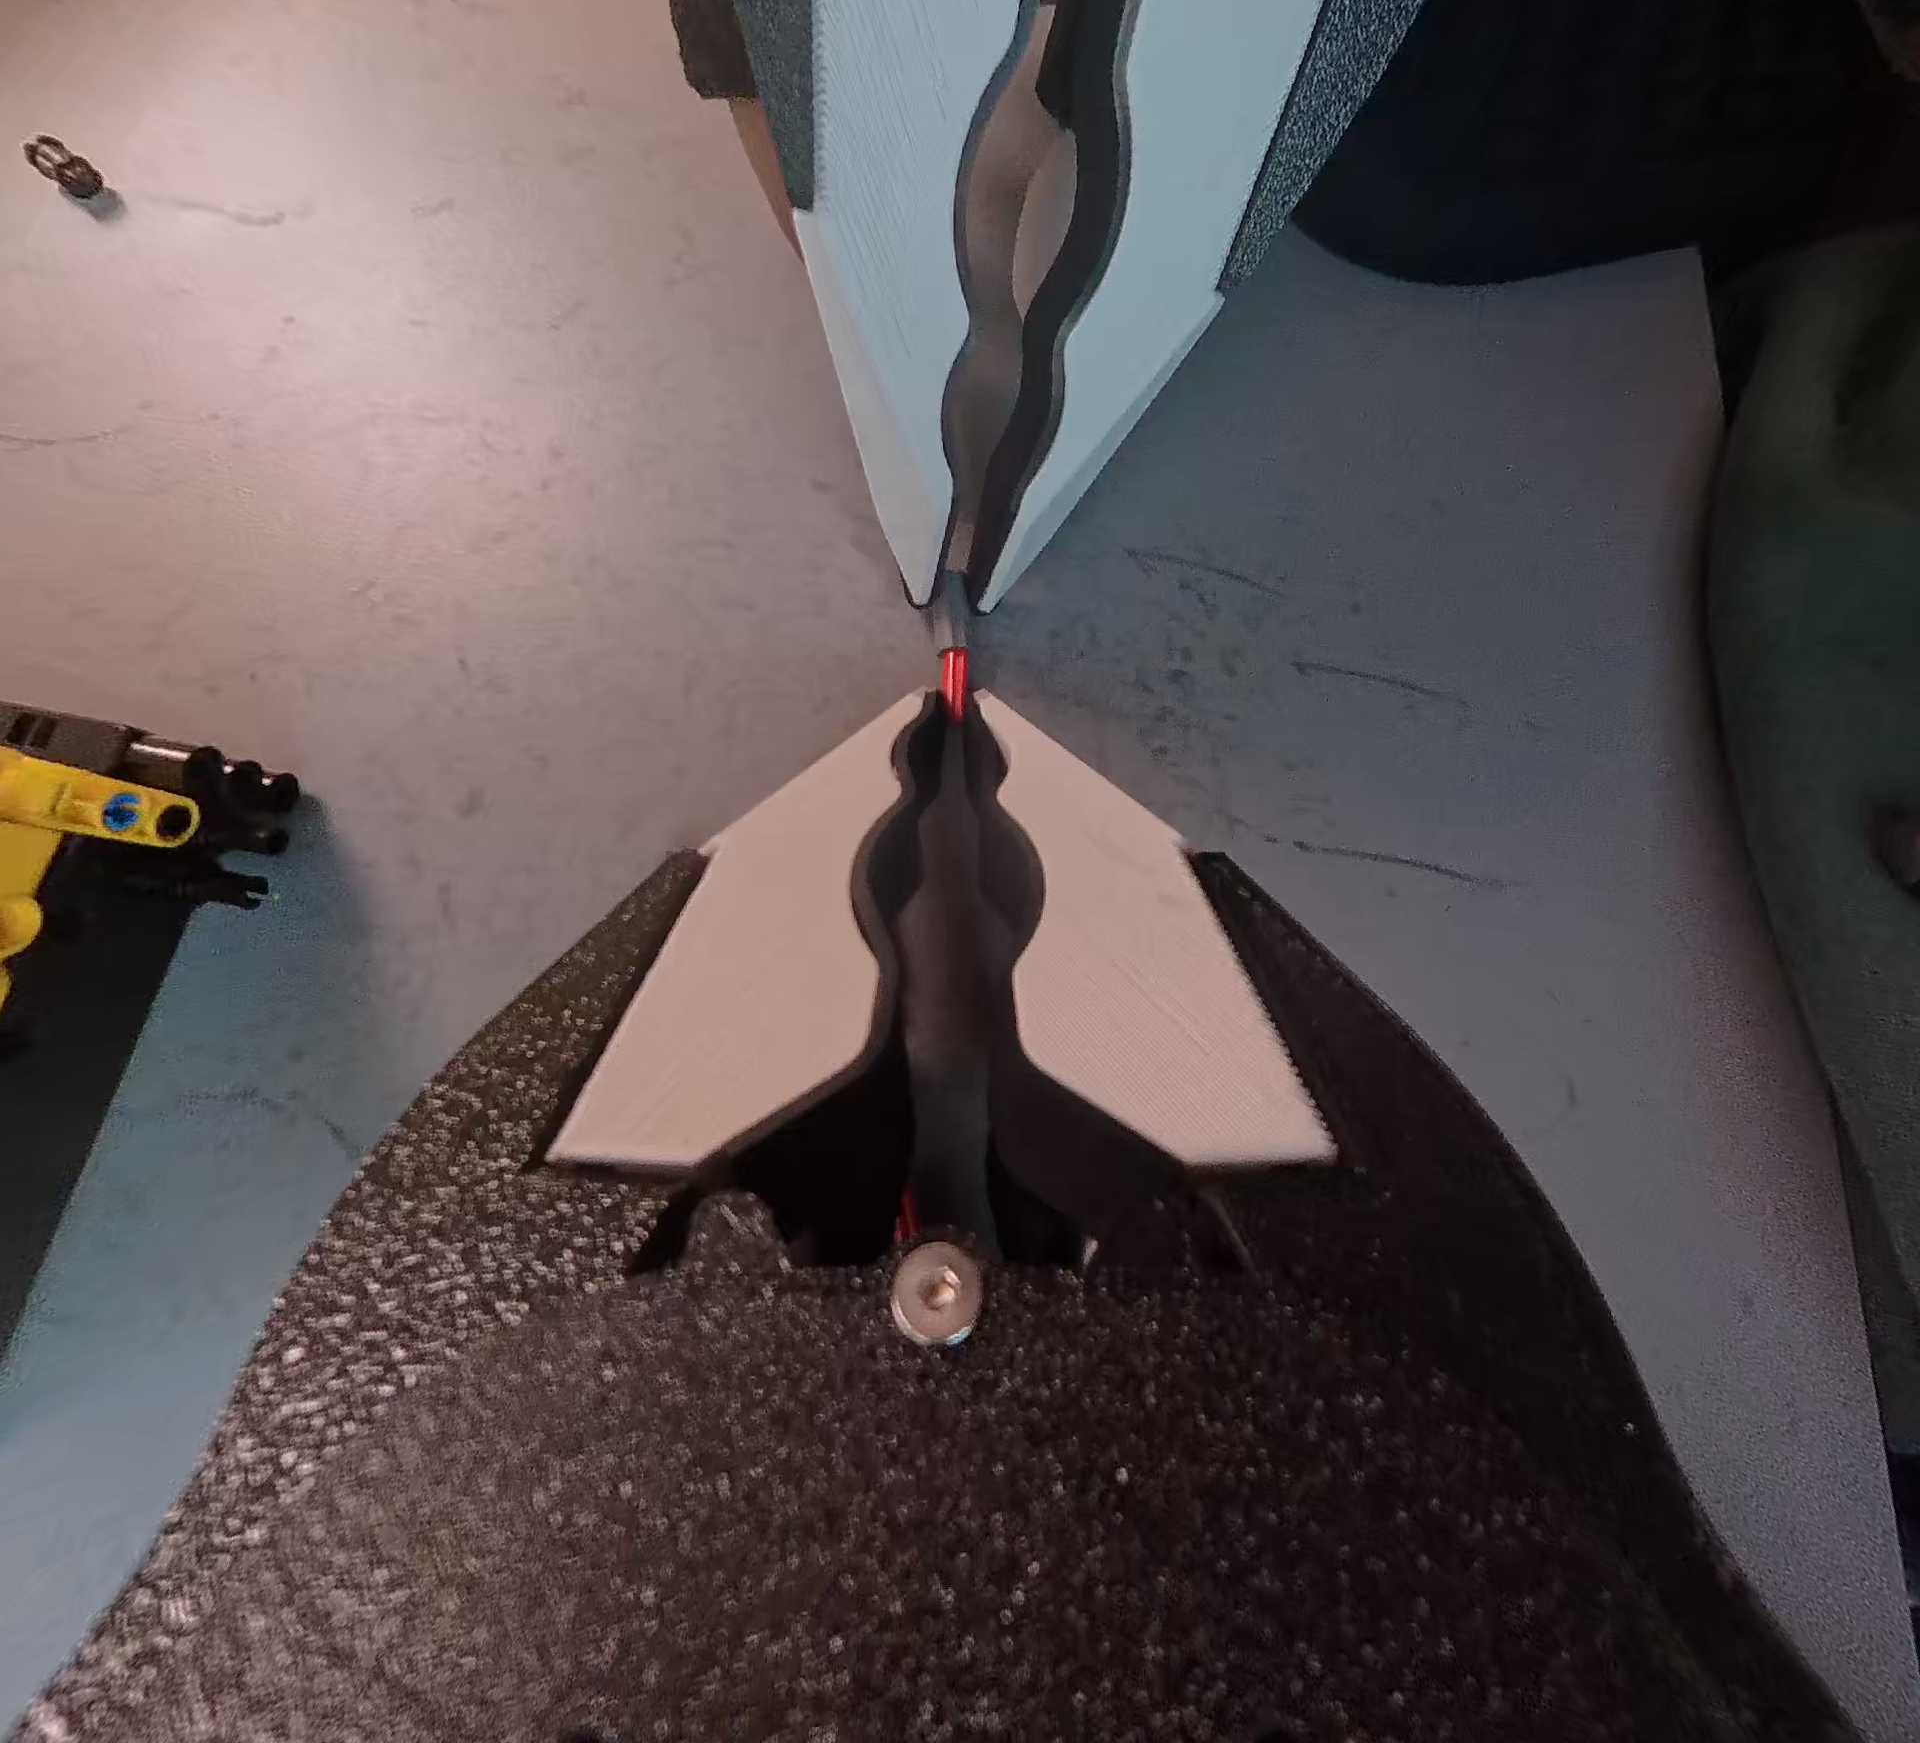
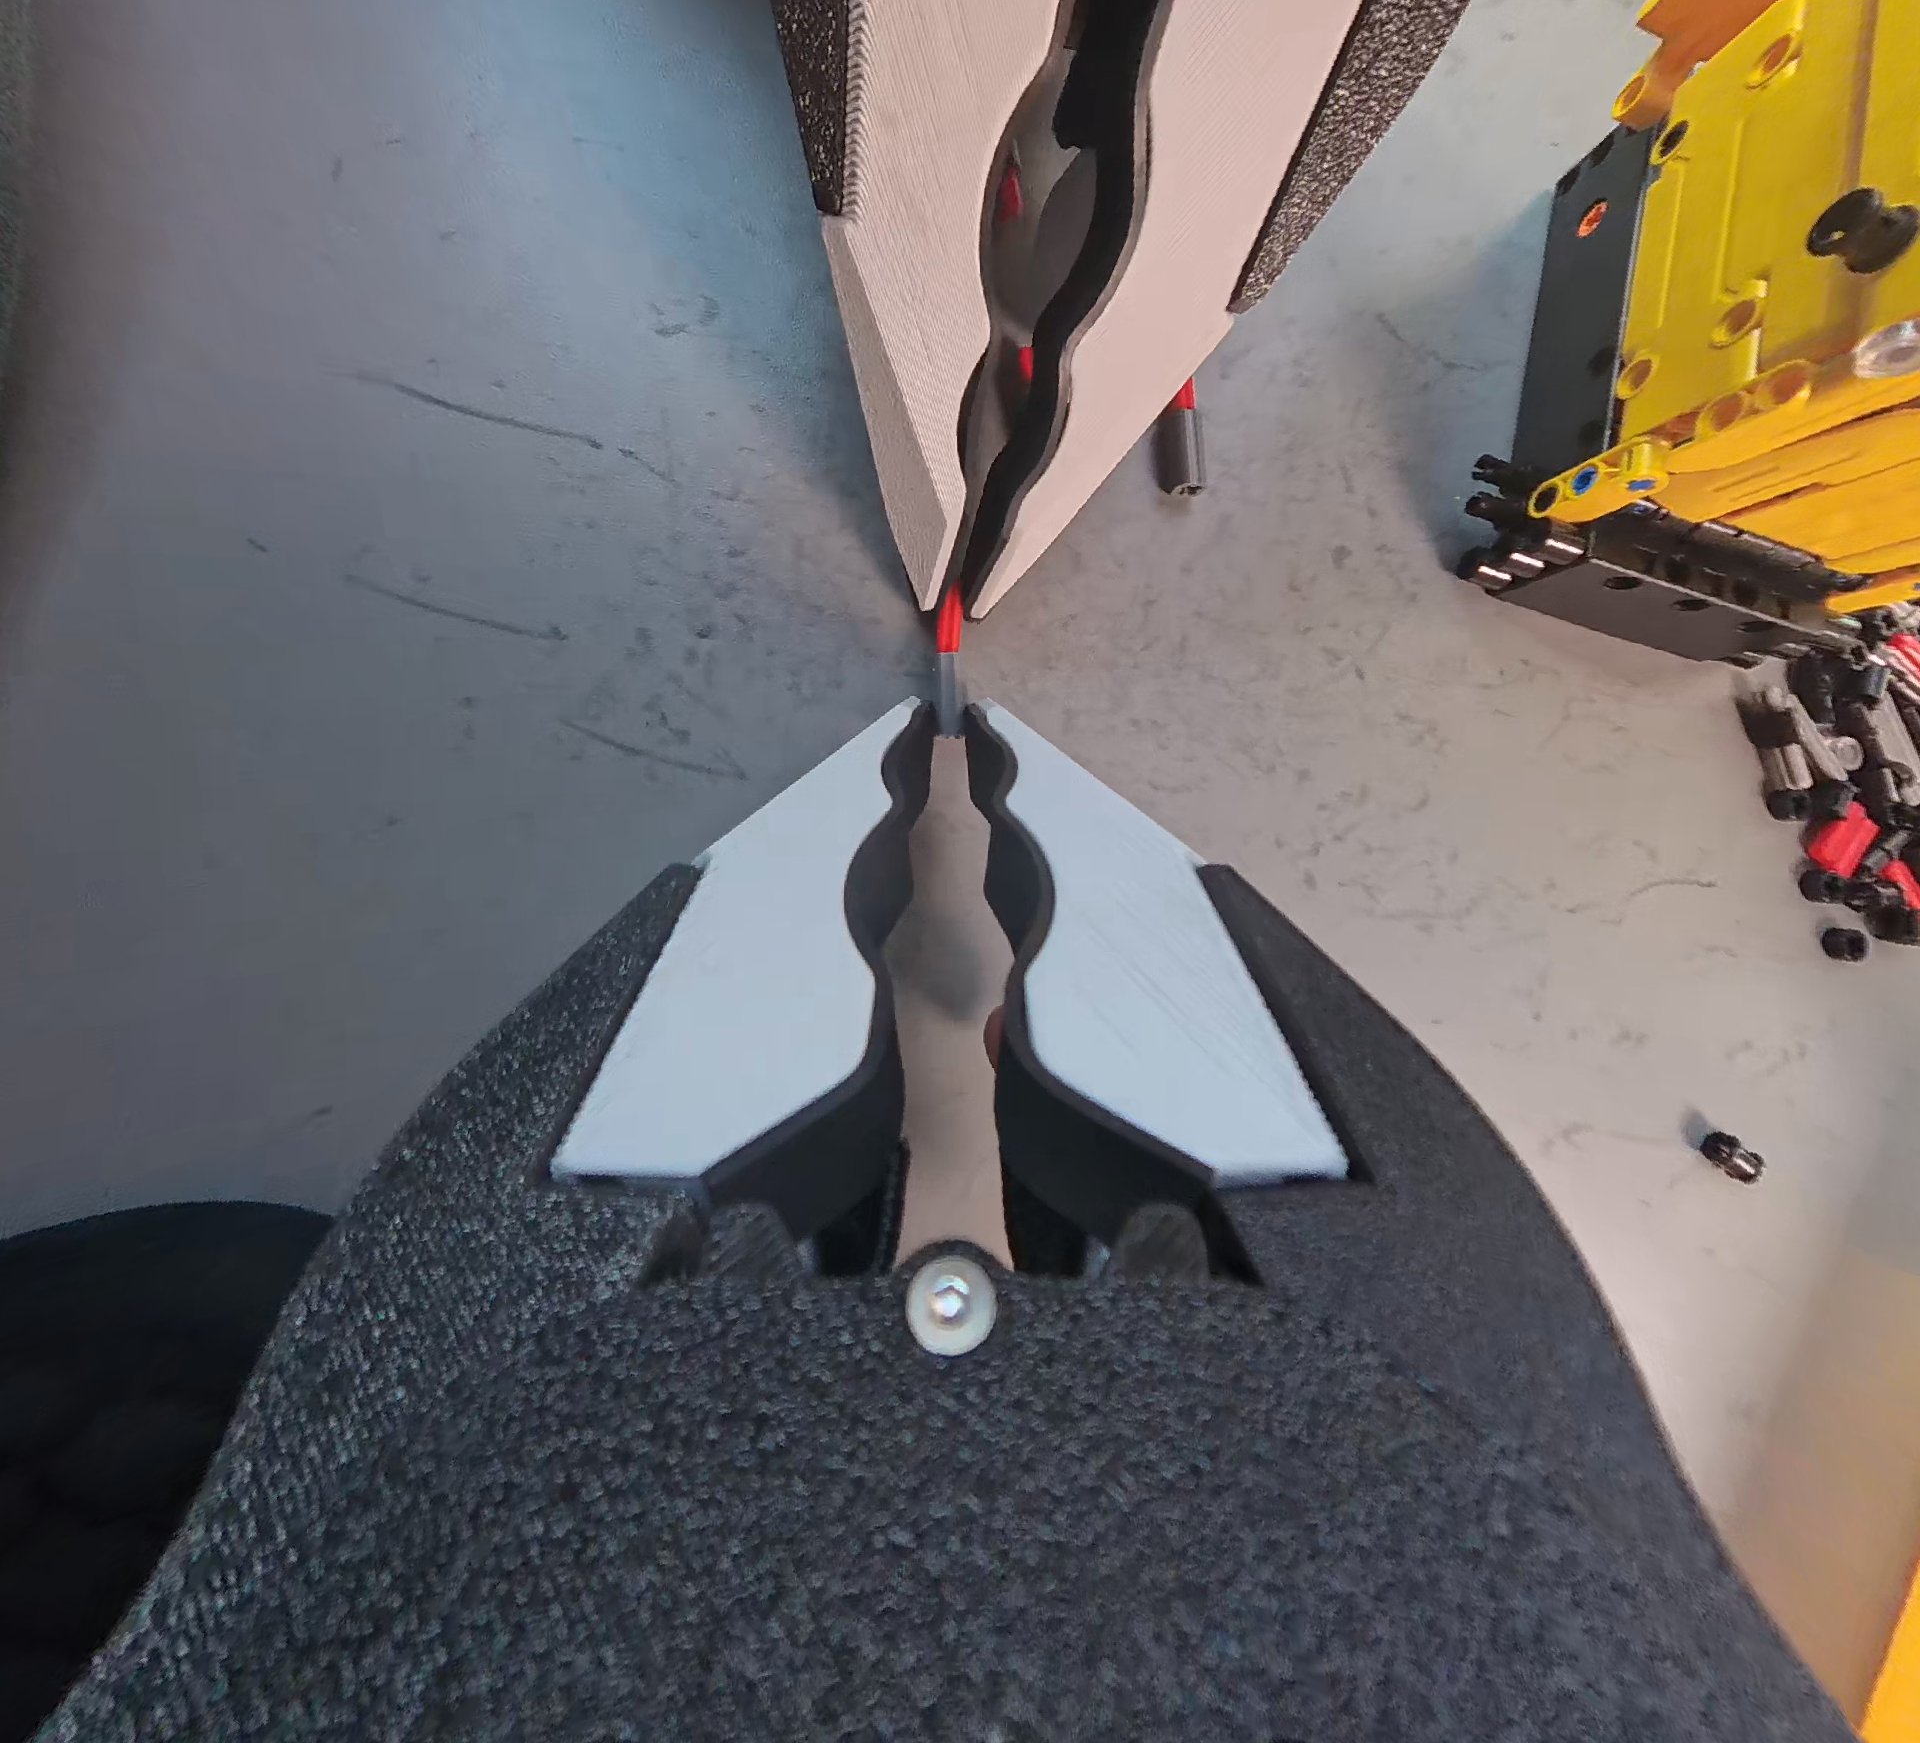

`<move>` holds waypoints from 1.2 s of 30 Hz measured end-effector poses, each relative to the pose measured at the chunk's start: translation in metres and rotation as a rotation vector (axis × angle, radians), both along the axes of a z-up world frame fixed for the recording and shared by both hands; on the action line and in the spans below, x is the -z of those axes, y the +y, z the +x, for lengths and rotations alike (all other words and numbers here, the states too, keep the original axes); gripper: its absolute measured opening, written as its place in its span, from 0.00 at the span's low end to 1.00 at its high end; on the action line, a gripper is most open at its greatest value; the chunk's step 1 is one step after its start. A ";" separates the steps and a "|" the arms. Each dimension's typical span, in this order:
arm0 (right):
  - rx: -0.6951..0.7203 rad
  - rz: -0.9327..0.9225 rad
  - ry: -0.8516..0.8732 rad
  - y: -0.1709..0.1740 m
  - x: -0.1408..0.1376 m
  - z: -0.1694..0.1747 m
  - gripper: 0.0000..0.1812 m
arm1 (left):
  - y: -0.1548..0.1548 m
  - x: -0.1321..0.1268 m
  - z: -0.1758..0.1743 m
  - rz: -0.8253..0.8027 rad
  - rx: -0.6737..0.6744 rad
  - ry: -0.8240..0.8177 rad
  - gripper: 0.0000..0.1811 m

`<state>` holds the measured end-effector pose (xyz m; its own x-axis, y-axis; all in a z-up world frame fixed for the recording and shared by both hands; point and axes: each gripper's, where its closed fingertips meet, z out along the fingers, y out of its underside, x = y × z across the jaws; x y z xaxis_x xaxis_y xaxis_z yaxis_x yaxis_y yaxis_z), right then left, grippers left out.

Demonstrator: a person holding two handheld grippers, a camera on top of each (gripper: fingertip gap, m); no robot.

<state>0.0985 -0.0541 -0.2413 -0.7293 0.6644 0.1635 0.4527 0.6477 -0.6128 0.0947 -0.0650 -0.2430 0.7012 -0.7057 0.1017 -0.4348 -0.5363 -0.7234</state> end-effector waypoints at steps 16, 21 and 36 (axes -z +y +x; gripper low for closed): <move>0.034 -0.031 -0.041 -0.005 0.000 -0.003 0.02 | 0.005 0.000 0.005 0.002 -0.047 0.017 0.00; 0.038 -0.032 -0.023 -0.003 0.000 -0.002 0.03 | 0.004 -0.001 0.004 0.022 -0.020 0.023 0.01; 0.167 -0.540 0.549 0.000 -0.123 -0.039 0.04 | 0.010 -0.123 -0.019 0.268 -0.110 -0.737 0.09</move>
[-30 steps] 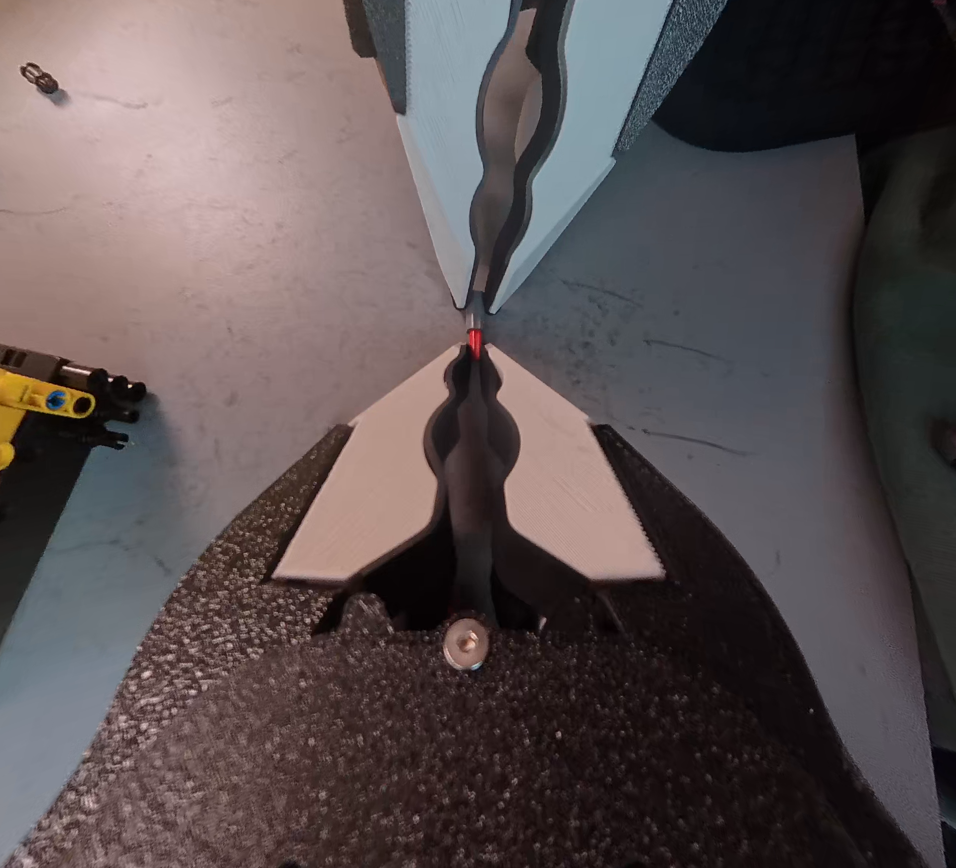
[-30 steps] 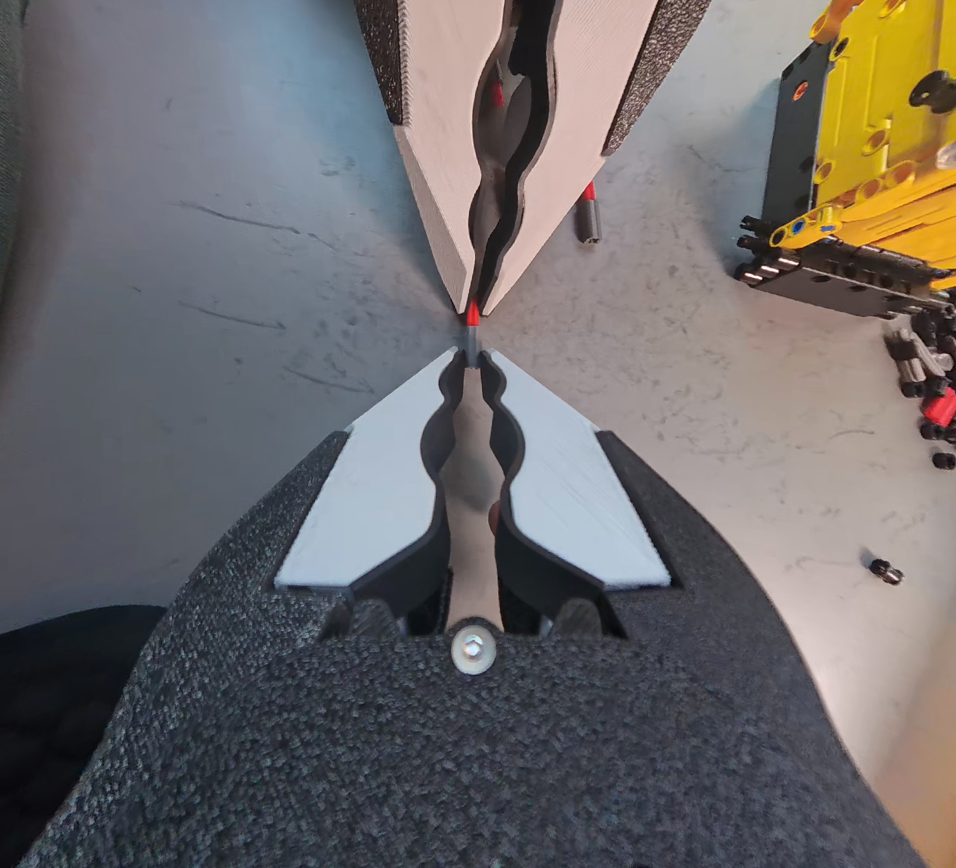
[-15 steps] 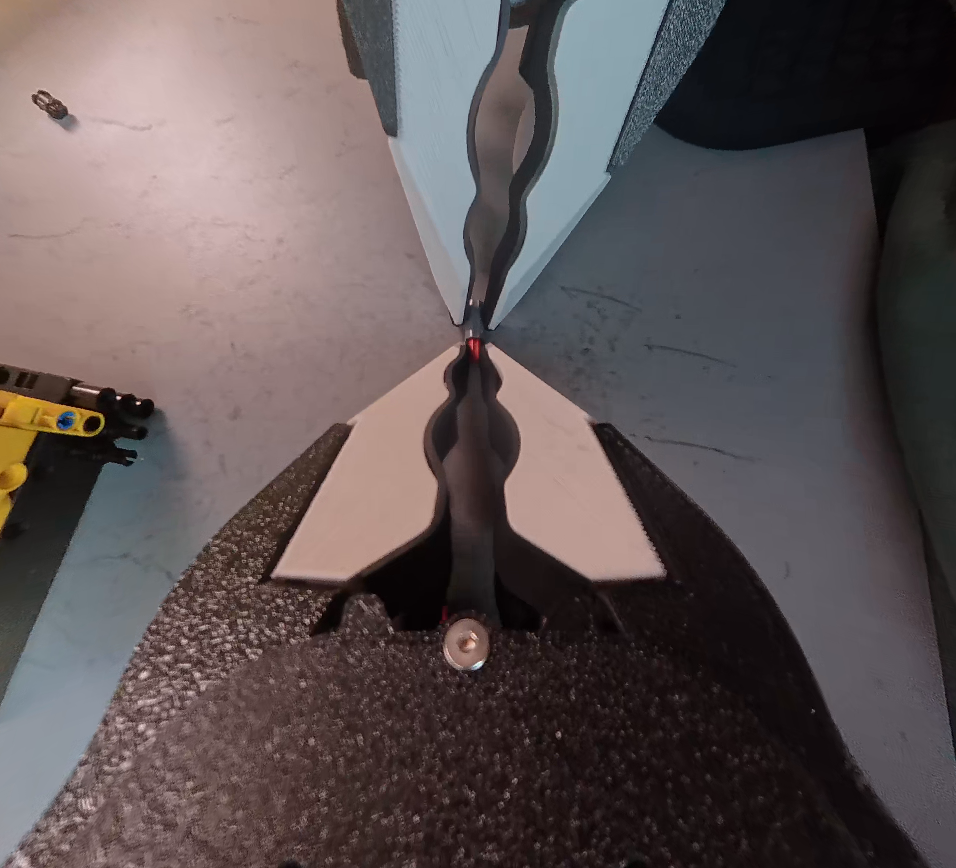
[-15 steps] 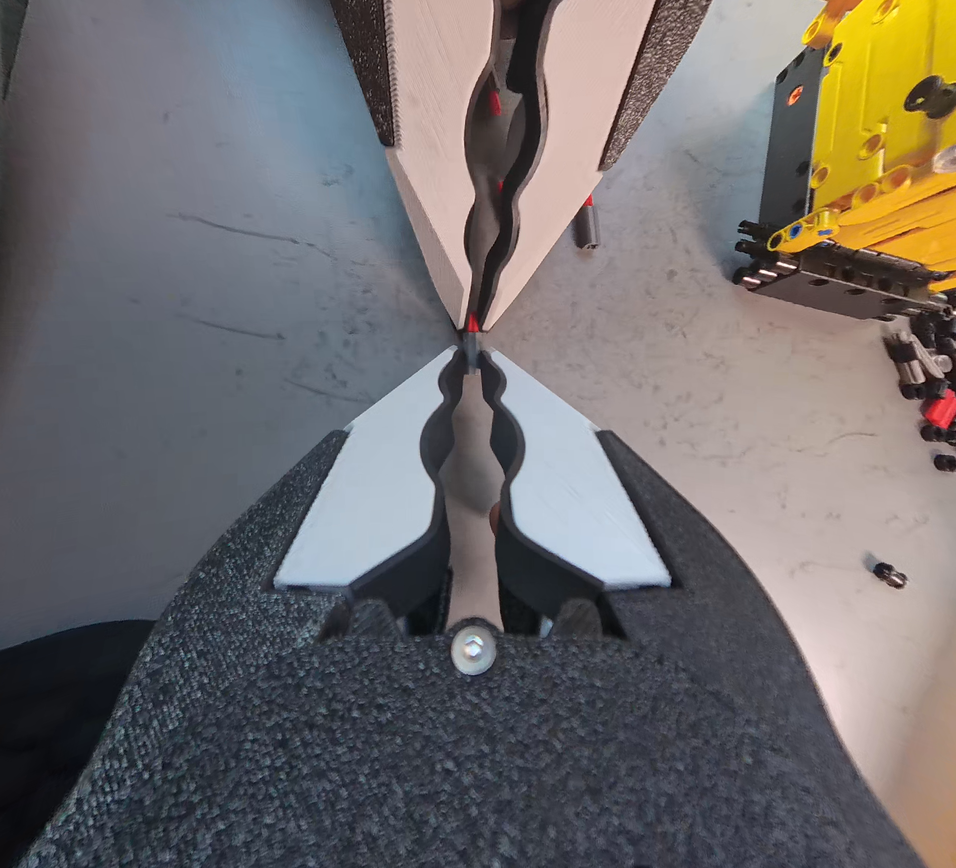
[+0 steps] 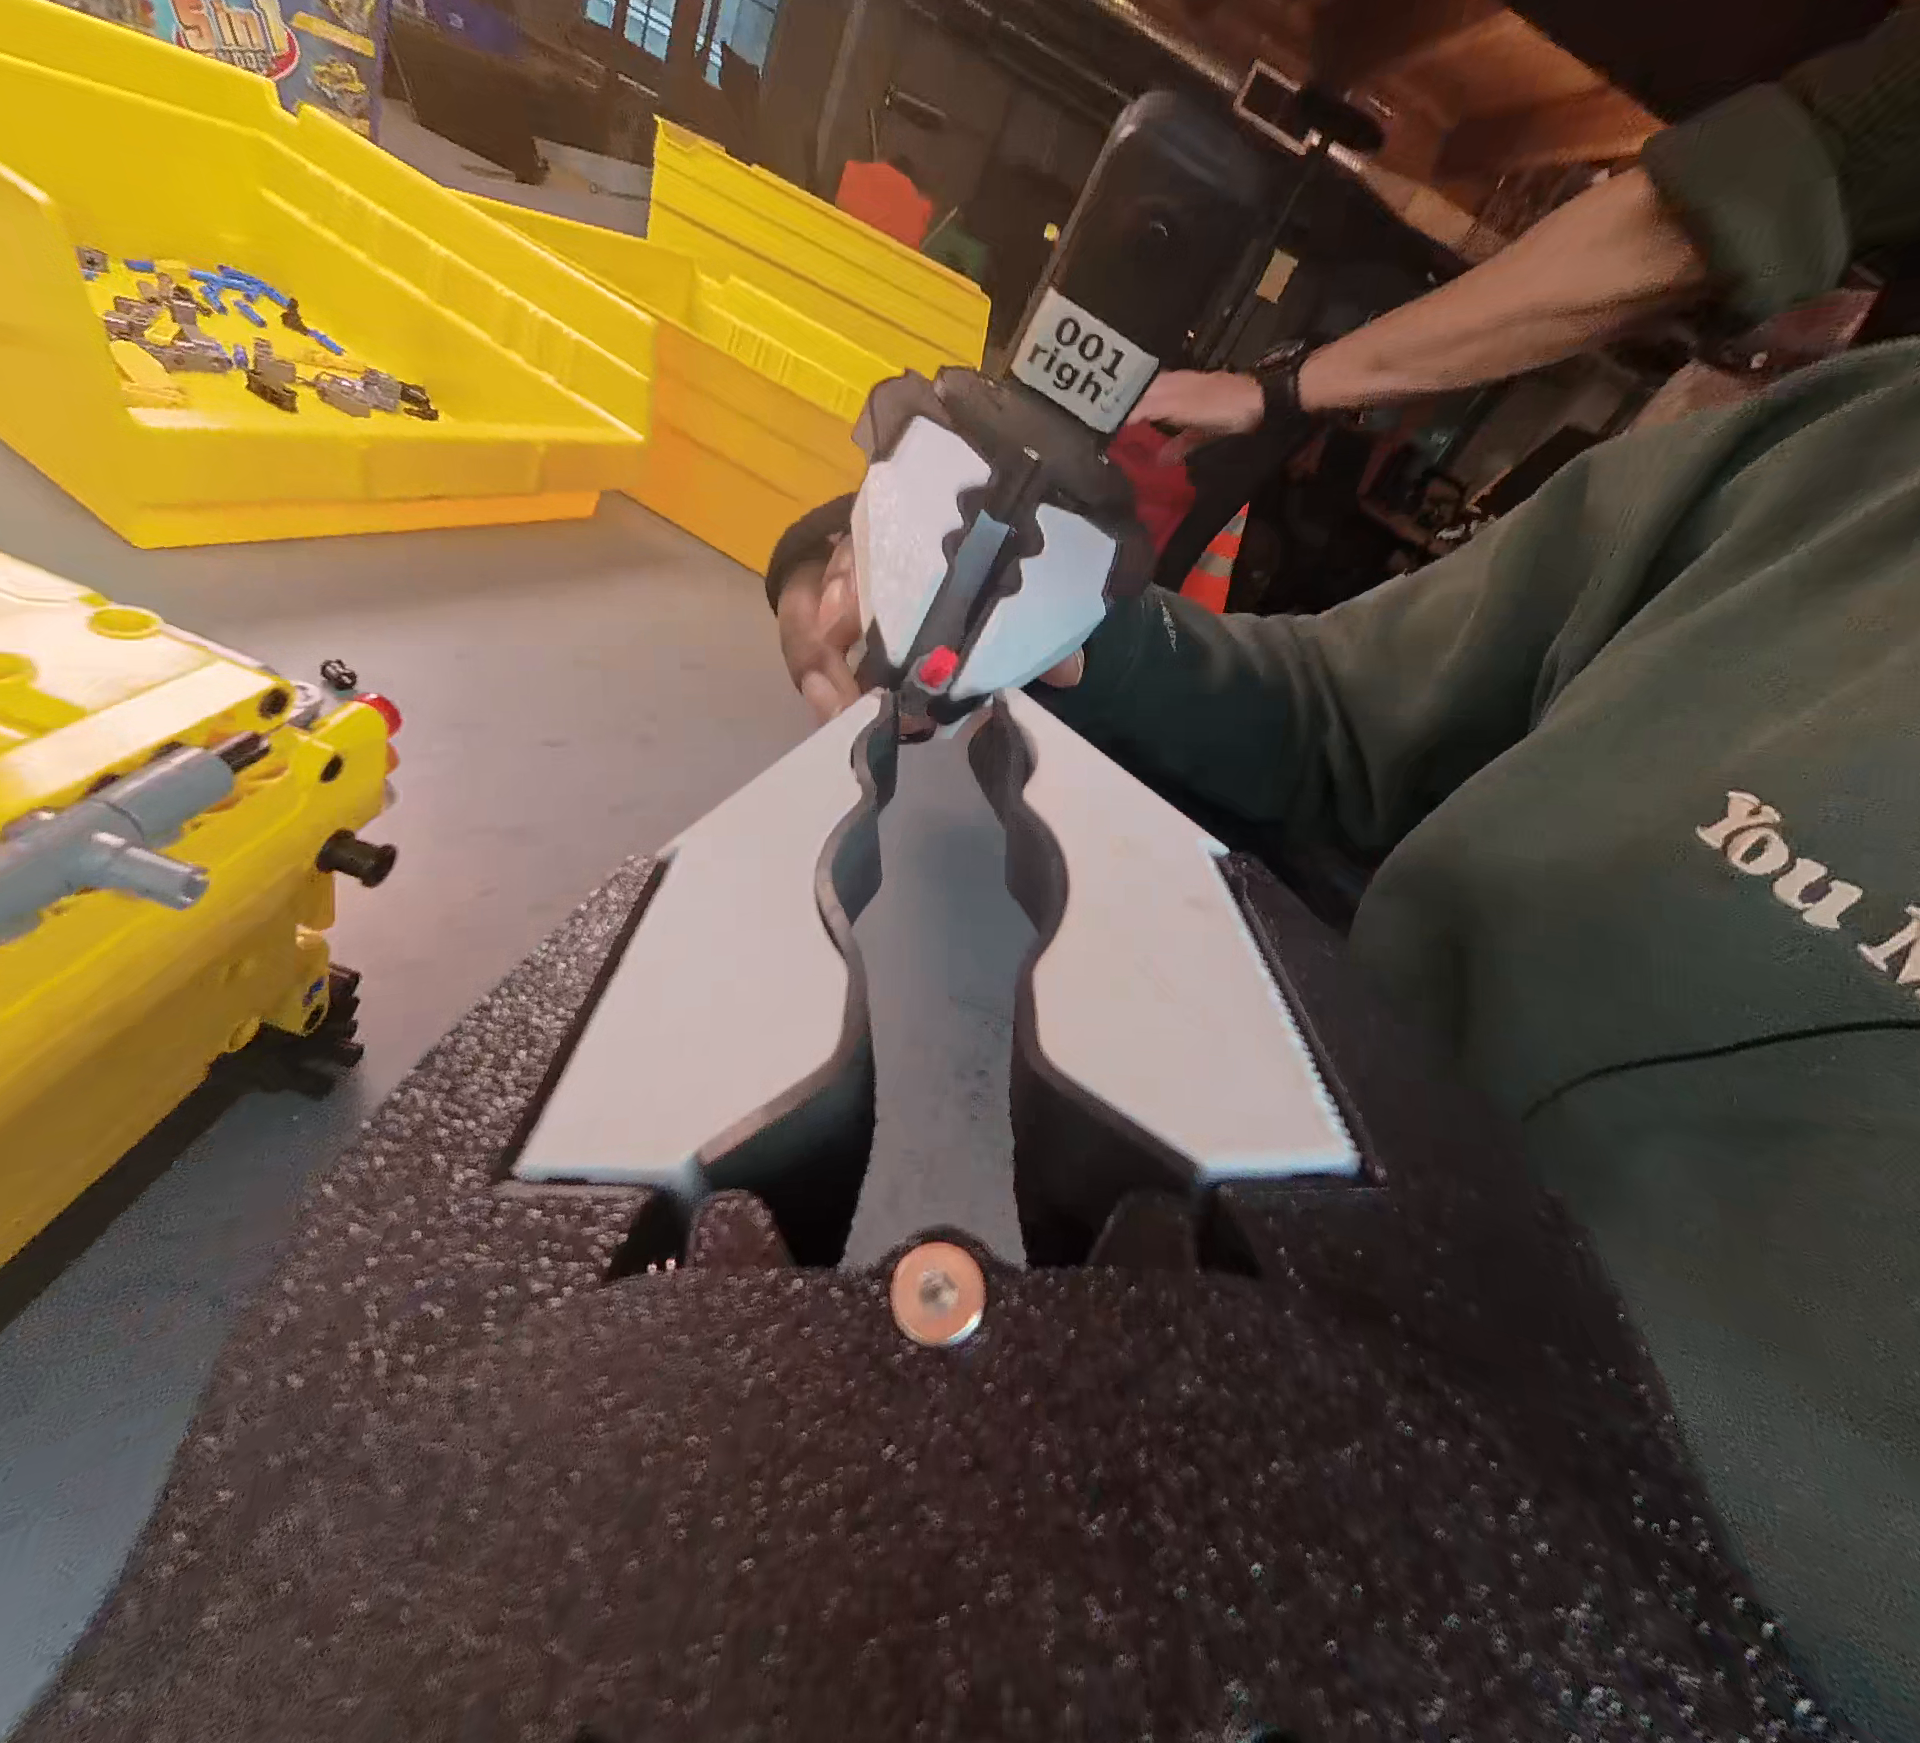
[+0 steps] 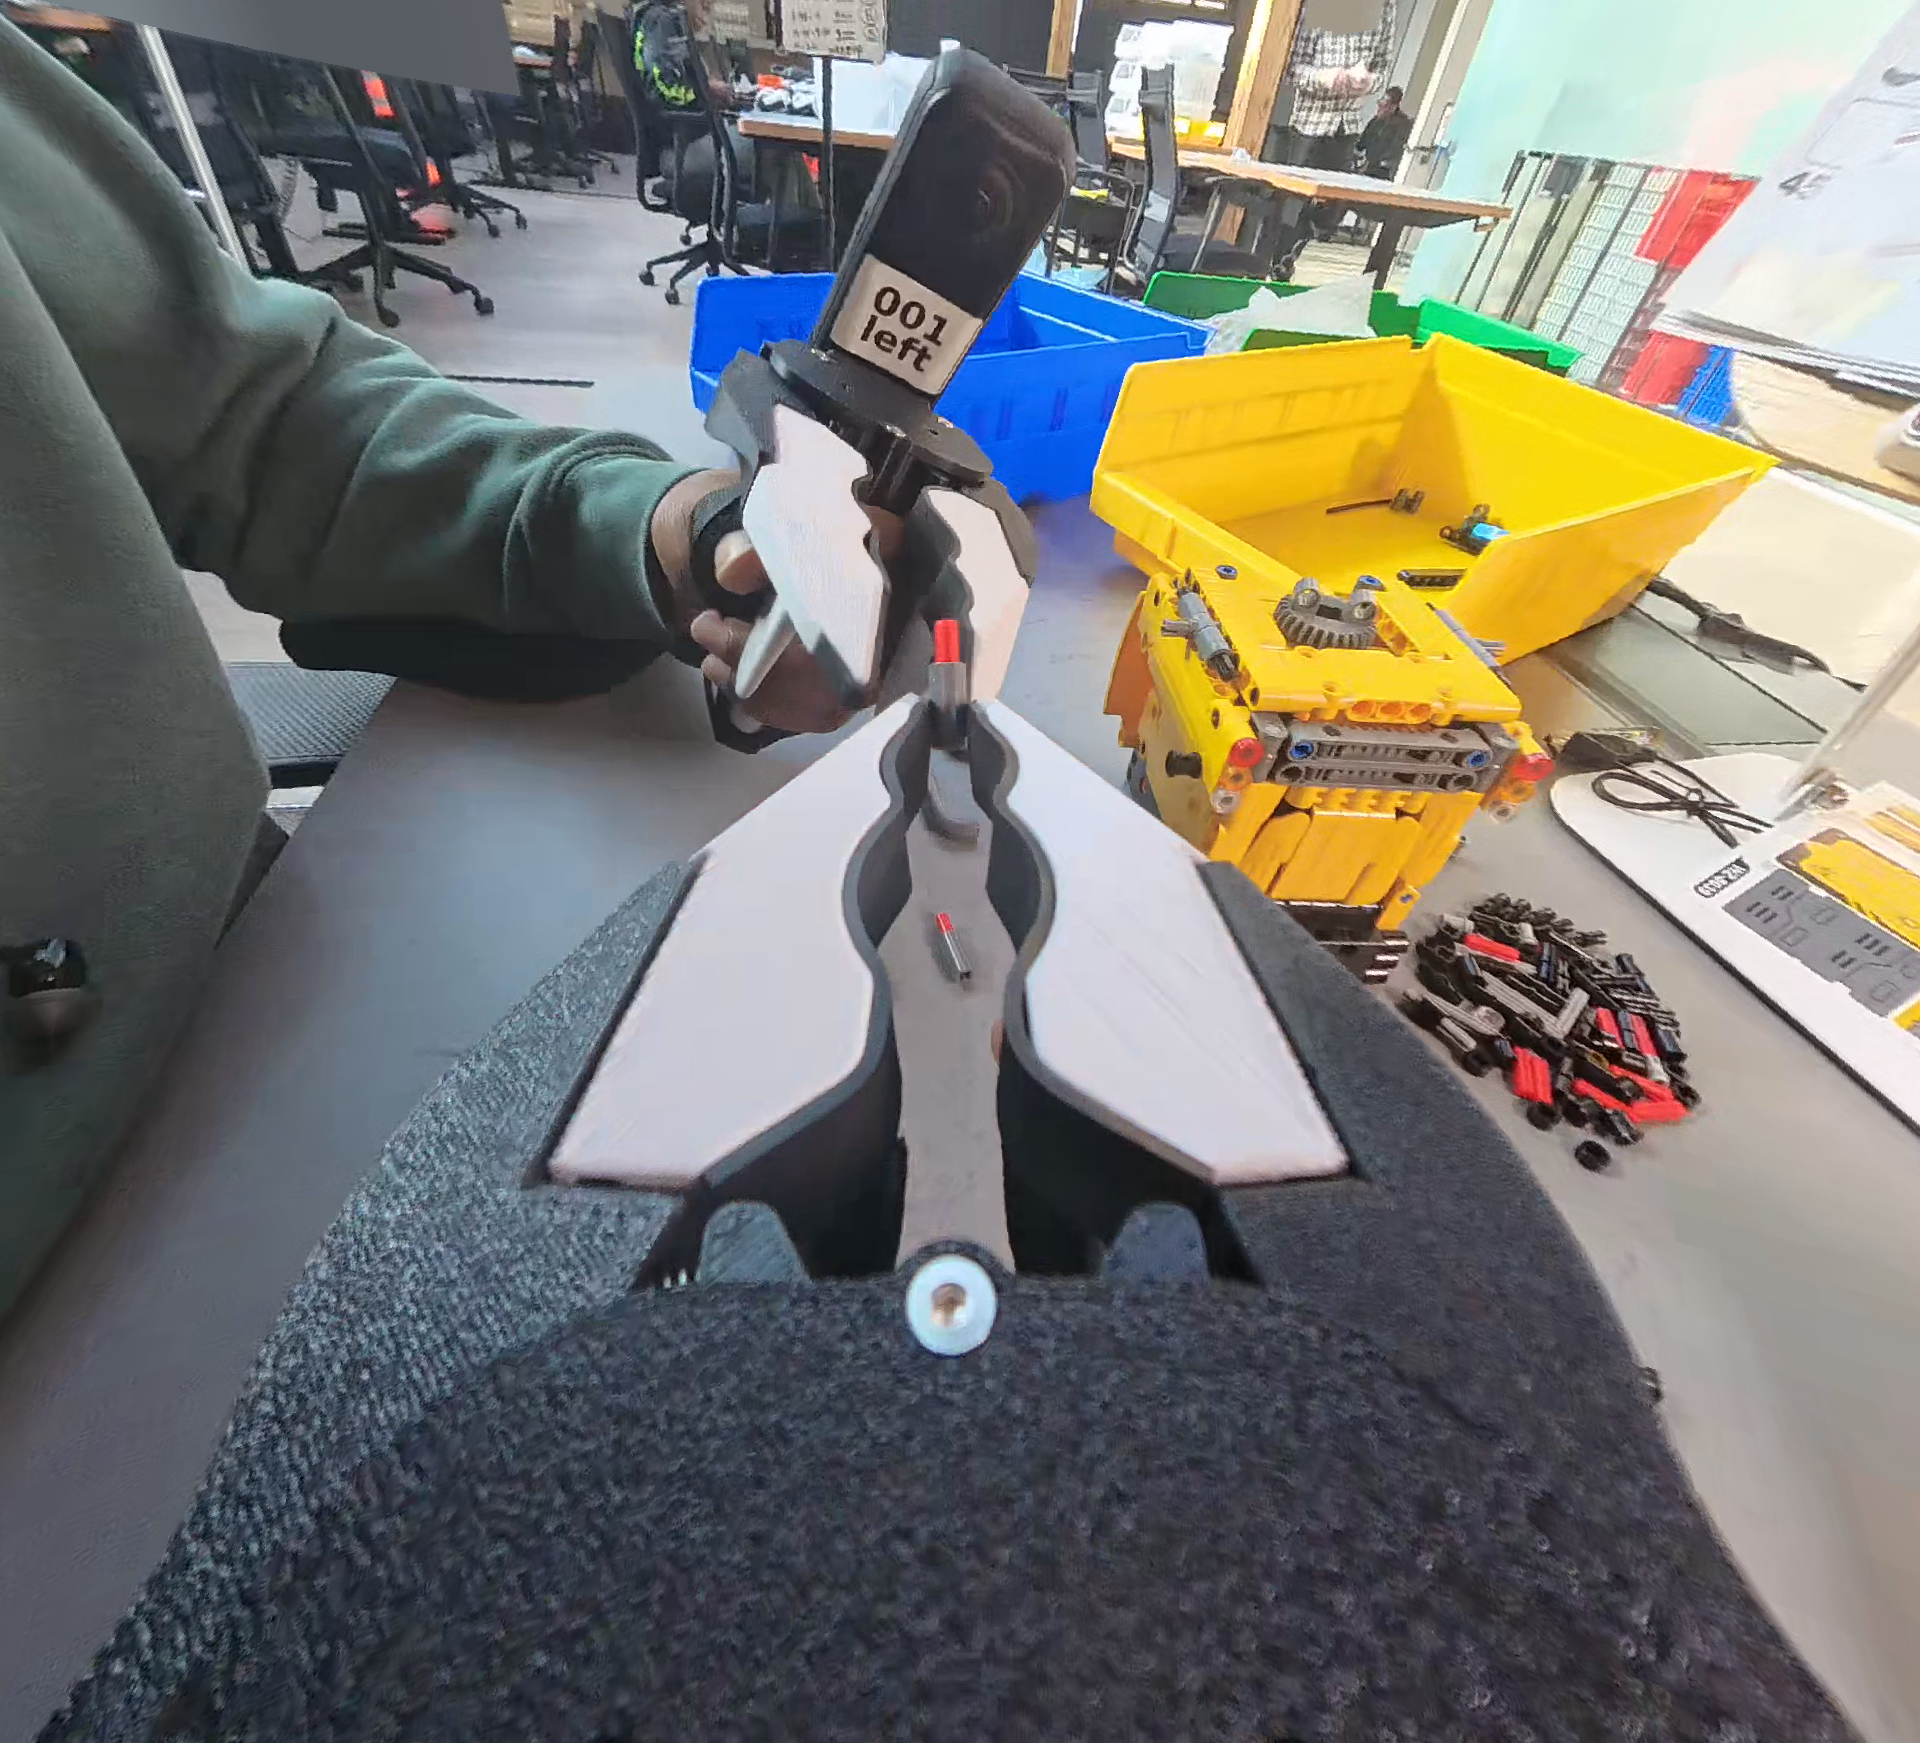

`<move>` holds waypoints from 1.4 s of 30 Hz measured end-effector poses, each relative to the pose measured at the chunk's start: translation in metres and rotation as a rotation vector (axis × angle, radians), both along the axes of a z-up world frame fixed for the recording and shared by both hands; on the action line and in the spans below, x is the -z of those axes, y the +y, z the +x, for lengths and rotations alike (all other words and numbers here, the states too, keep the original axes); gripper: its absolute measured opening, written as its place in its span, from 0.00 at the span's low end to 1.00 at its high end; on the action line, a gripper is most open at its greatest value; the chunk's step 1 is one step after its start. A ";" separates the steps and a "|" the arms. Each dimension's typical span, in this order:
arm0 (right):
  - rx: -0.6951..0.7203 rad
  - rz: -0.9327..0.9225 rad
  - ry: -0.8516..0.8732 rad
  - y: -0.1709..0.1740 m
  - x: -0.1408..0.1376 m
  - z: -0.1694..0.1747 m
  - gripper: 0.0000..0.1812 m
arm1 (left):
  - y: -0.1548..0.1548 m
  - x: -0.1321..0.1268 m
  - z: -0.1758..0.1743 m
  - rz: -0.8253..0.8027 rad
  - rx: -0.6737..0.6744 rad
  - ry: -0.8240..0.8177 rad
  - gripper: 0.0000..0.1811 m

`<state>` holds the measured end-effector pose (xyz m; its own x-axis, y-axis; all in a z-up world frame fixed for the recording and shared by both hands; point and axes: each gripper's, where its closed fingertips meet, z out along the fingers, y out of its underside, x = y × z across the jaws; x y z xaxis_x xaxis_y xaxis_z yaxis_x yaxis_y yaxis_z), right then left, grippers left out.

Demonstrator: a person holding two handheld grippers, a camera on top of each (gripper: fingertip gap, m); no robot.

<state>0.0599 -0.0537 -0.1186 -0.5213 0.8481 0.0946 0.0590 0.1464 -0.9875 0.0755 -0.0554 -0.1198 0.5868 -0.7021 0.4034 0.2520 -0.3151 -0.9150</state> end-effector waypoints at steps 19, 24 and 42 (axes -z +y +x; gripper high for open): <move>0.237 0.314 0.089 -0.003 0.001 -0.021 0.04 | 0.013 -0.011 -0.034 -0.043 -0.136 -0.236 0.03; 0.248 0.418 0.152 -0.009 -0.001 -0.021 0.02 | 0.010 -0.009 -0.032 -0.093 -0.080 -0.297 0.01; 0.232 0.435 0.239 -0.007 -0.009 -0.013 0.00 | 0.003 -0.009 -0.024 -0.223 0.094 -0.553 0.04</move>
